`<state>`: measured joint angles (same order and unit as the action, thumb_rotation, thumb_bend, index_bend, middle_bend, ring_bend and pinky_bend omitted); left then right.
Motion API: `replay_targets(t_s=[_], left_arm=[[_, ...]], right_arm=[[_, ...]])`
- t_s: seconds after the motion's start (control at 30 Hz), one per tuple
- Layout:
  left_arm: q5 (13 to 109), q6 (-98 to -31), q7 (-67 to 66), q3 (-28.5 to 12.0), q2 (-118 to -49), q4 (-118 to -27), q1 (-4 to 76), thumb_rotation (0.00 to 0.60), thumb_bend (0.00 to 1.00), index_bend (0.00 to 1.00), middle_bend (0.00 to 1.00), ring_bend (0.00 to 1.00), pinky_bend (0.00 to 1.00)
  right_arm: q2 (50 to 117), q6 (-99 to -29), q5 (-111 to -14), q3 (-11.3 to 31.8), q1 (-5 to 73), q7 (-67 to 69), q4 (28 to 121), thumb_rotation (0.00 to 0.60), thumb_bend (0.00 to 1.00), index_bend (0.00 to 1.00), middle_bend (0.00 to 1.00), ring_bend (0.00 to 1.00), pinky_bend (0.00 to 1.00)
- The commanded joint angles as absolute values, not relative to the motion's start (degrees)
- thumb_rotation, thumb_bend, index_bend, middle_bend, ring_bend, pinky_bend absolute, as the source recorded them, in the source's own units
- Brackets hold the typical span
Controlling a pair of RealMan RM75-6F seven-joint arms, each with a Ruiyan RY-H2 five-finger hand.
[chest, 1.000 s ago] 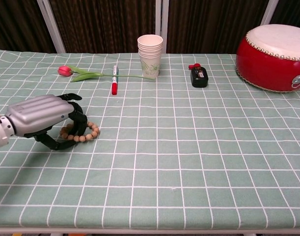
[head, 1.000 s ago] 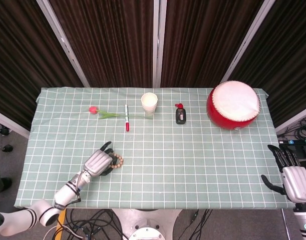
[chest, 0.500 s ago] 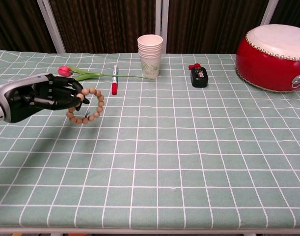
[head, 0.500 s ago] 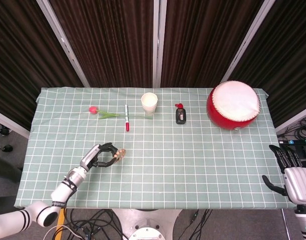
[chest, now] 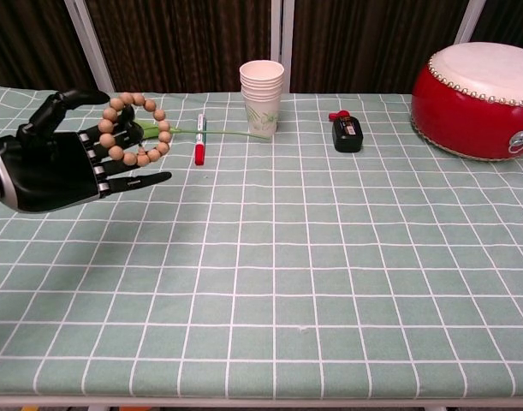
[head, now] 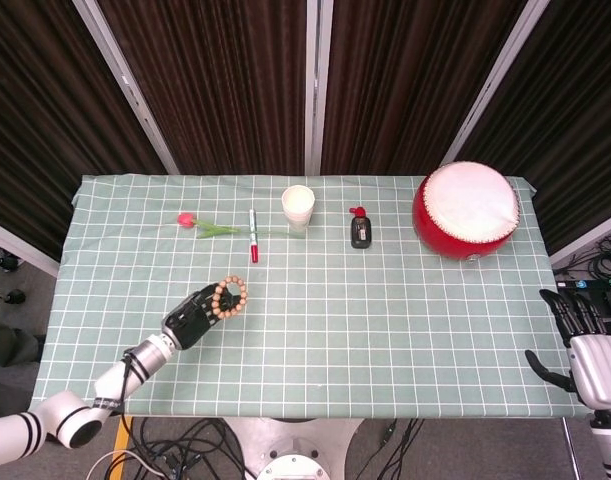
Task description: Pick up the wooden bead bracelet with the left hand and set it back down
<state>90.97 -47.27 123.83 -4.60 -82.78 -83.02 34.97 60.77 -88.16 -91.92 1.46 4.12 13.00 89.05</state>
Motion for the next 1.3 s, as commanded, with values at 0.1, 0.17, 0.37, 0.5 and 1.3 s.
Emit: replay_targets(t_s=[0.1, 0.17, 0.37, 0.5, 1.3], left_arm=[[92.71, -49.28, 120.18, -2.22, -83.71, -79.76, 36.44, 0.260, 0.42, 0.48, 0.53, 0.26, 0.06], [91.81, -48.87, 118.06, -1.88, -83.96, -79.75, 36.72, 0.243, 0.37, 0.48, 0.53, 0.26, 0.06], [86.46, -47.70, 101.14, -2.29, -85.63, -78.99, 36.39, 0.334, 0.31, 0.53, 0.60, 0.26, 0.06], [79.84, -47.77, 87.37, -3.78, -87.37, -79.79, 35.04, 0.350, 0.31, 0.61, 0.68, 0.31, 0.06], [66.32, -47.67, 62.03, -9.93, -91.17, -83.41, 30.27, 0.491, 0.32, 0.81, 0.86, 0.49, 0.07]], right_arm=[[60.56, -88.20, -91.81, 1.63, 4.15, 12.82, 89.15, 0.600, 0.20, 0.01, 0.10, 0.00, 0.00], [60.35, -88.33, -91.77, 1.81, 4.16, 12.63, 89.27, 0.600, 0.20, 0.01, 0.10, 0.00, 0.00], [59.17, -89.46, -91.93, 2.69, 4.24, 11.38, 90.04, 0.600, 0.20, 0.01, 0.11, 0.00, 0.00], [58.23, -89.90, -91.90, 3.12, 4.26, 10.58, 90.71, 0.600, 0.20, 0.01, 0.11, 0.00, 0.00], [58.56, -88.76, -91.66, 2.68, 4.30, 9.95, 91.14, 0.600, 0.20, 0.01, 0.12, 0.00, 0.00]])
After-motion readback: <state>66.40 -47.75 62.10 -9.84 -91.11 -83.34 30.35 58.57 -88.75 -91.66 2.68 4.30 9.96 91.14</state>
